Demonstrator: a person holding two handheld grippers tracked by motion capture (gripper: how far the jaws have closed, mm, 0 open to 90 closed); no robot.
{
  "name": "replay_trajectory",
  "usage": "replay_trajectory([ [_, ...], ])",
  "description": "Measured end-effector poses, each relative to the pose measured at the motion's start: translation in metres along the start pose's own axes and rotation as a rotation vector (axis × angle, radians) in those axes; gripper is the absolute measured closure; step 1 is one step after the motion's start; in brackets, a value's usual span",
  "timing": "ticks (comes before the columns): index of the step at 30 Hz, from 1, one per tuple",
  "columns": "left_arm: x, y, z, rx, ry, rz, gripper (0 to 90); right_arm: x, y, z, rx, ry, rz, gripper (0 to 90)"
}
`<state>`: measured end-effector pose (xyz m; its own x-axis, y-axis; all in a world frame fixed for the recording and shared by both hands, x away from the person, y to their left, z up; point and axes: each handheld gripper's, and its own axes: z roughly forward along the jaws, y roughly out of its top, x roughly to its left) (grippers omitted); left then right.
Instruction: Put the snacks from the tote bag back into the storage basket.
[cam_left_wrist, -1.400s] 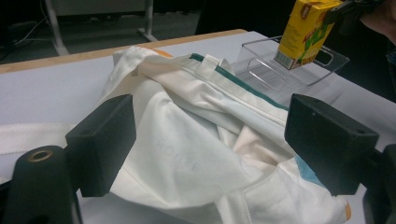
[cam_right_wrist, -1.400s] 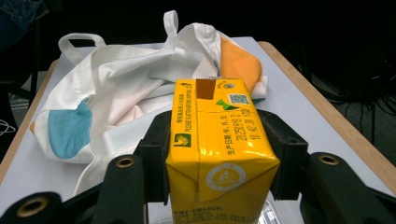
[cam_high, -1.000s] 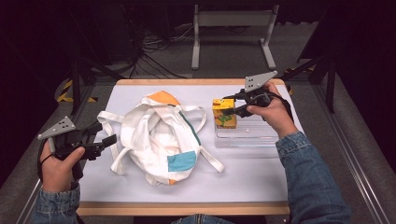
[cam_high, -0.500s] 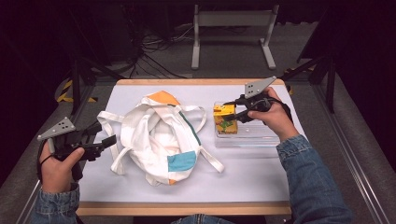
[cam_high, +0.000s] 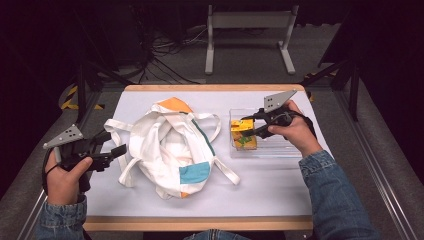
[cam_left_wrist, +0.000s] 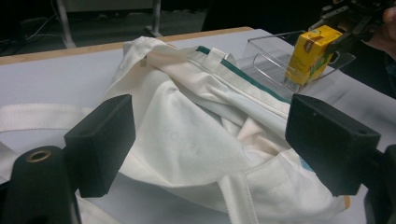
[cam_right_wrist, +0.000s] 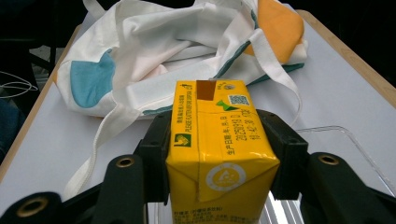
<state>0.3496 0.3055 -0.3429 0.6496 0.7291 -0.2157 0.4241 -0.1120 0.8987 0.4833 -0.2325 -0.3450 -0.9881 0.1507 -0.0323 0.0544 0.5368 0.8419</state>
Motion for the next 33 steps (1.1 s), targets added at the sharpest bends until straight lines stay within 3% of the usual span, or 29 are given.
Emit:
replay_trajectory([
  [19,0.001,0.002,0.006,0.004,-0.015,0.001,17.0,0.005,-0.008,0.004,0.01,0.012,-0.021,50.6],
  [33,0.002,0.004,0.011,0.006,-0.026,0.006,16.9,0.007,-0.013,0.007,0.086,0.045,-0.029,50.2],
])
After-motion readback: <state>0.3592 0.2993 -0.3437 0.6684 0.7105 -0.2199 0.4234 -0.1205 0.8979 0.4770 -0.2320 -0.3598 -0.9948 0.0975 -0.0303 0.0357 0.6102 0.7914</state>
